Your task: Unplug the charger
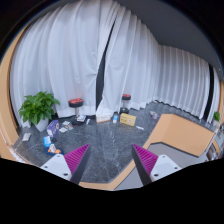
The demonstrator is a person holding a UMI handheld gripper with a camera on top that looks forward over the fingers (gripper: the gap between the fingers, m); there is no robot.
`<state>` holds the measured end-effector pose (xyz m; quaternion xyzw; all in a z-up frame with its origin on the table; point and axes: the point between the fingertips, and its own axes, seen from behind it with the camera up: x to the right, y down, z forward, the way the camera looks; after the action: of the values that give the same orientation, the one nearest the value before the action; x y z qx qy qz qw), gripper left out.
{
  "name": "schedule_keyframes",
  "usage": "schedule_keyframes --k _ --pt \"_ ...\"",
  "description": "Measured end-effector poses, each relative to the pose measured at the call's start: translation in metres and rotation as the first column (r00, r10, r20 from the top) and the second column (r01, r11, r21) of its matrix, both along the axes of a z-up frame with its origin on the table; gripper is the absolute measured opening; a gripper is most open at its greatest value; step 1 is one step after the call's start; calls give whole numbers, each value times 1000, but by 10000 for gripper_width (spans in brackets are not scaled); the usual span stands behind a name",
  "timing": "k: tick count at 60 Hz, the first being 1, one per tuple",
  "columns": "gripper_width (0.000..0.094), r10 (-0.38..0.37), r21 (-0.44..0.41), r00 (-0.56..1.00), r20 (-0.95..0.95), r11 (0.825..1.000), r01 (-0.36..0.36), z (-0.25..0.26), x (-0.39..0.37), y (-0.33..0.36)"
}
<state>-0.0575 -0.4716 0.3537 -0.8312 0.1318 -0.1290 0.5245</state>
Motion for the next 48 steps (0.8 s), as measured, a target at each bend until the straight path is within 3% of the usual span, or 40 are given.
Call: schedule_keyframes --k 17,28,39,48 --pt "852 -31 -40 999 -13 999 31 -36 18 -9" --pt "845 -34 -120 998 -44 992 29 -117 -2 -17" --pt "849 42 -192 990 -134 979 -68 -224 -88 -4" --pt "849 137 -169 970 -202 970 -172 -277 -184 53"
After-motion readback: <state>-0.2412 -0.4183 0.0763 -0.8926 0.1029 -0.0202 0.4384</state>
